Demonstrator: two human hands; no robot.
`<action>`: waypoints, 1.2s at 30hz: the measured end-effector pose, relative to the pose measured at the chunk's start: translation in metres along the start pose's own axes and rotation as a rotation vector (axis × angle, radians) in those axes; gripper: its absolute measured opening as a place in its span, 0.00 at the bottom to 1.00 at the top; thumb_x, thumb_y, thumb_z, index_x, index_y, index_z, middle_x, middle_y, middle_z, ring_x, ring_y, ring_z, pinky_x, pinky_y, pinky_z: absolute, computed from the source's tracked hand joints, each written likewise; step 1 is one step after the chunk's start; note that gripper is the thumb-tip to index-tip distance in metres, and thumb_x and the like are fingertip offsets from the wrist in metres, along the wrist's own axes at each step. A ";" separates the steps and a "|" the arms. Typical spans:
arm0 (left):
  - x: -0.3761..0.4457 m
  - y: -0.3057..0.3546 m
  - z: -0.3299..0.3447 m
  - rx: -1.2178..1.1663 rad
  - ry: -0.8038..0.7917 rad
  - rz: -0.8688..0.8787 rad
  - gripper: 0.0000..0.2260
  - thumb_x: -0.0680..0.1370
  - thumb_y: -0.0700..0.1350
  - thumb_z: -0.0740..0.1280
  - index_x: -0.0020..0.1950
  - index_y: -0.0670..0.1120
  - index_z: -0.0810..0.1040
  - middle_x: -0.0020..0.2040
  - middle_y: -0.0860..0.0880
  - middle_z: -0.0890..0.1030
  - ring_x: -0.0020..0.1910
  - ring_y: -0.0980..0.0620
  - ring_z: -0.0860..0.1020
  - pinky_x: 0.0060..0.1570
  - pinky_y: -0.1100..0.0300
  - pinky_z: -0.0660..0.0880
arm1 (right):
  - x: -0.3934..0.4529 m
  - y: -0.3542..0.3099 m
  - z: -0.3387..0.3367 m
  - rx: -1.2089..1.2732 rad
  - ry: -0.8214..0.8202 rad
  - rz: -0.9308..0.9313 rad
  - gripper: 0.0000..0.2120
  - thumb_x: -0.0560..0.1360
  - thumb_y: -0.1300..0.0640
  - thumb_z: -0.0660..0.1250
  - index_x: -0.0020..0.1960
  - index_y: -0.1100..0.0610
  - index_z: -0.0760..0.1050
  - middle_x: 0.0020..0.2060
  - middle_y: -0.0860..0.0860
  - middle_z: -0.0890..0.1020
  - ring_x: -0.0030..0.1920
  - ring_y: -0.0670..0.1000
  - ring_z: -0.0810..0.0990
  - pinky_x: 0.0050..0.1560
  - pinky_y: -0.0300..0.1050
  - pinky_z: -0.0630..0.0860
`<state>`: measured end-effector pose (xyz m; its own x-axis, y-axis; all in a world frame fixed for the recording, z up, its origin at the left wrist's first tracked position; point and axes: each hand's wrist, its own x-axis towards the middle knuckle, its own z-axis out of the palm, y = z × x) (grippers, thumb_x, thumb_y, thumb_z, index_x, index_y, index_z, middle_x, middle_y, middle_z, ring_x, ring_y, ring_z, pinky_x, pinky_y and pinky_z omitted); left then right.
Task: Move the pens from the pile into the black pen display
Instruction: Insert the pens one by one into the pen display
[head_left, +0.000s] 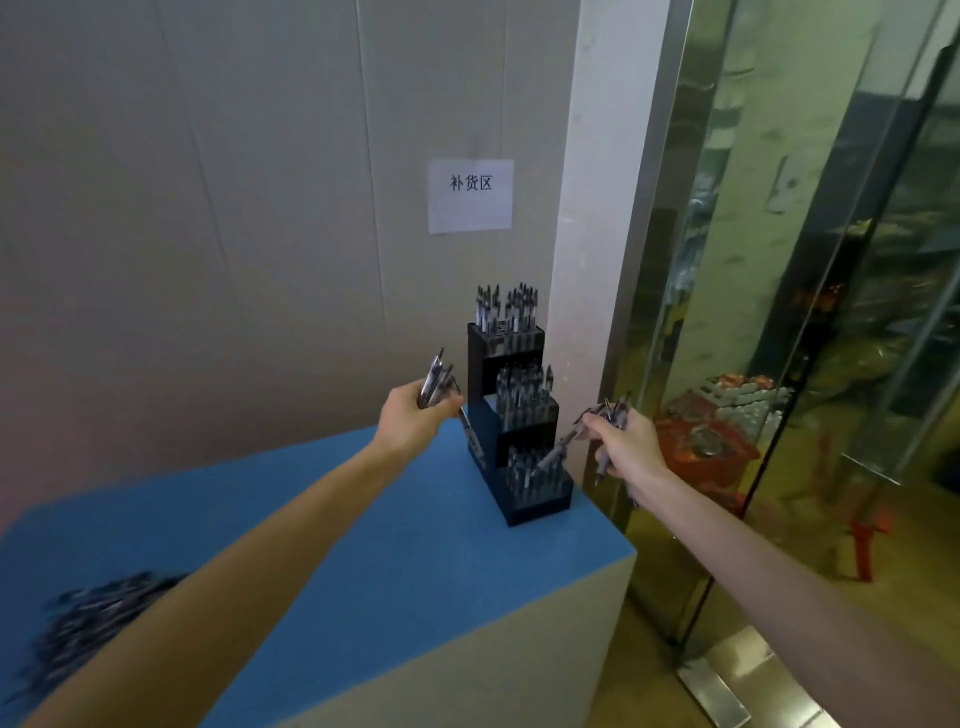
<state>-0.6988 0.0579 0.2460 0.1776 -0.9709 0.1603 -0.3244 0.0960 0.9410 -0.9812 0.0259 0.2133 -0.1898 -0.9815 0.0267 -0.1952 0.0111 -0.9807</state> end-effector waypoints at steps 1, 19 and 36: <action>0.008 0.004 0.013 0.013 0.028 0.015 0.07 0.78 0.45 0.73 0.42 0.46 0.79 0.31 0.47 0.73 0.31 0.50 0.68 0.30 0.57 0.67 | 0.012 0.002 -0.015 -0.002 -0.005 -0.007 0.08 0.80 0.51 0.69 0.53 0.56 0.79 0.46 0.54 0.86 0.30 0.49 0.77 0.37 0.42 0.72; 0.091 0.046 0.103 0.371 0.415 0.042 0.07 0.76 0.46 0.73 0.45 0.44 0.79 0.34 0.51 0.78 0.32 0.53 0.73 0.34 0.59 0.69 | 0.183 -0.012 -0.079 -0.019 -0.091 -0.268 0.06 0.79 0.52 0.70 0.50 0.55 0.80 0.40 0.48 0.82 0.41 0.46 0.81 0.39 0.38 0.73; 0.223 0.029 0.129 0.699 0.312 0.294 0.08 0.80 0.52 0.71 0.55 0.51 0.78 0.39 0.55 0.82 0.34 0.56 0.79 0.33 0.58 0.74 | 0.316 -0.024 -0.008 -0.224 -0.398 -0.539 0.04 0.80 0.55 0.69 0.50 0.55 0.80 0.34 0.55 0.78 0.32 0.53 0.71 0.36 0.48 0.71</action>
<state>-0.7884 -0.1837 0.2706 0.2119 -0.8117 0.5443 -0.8839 0.0784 0.4610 -1.0441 -0.2829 0.2464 0.3469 -0.8562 0.3829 -0.3645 -0.4993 -0.7860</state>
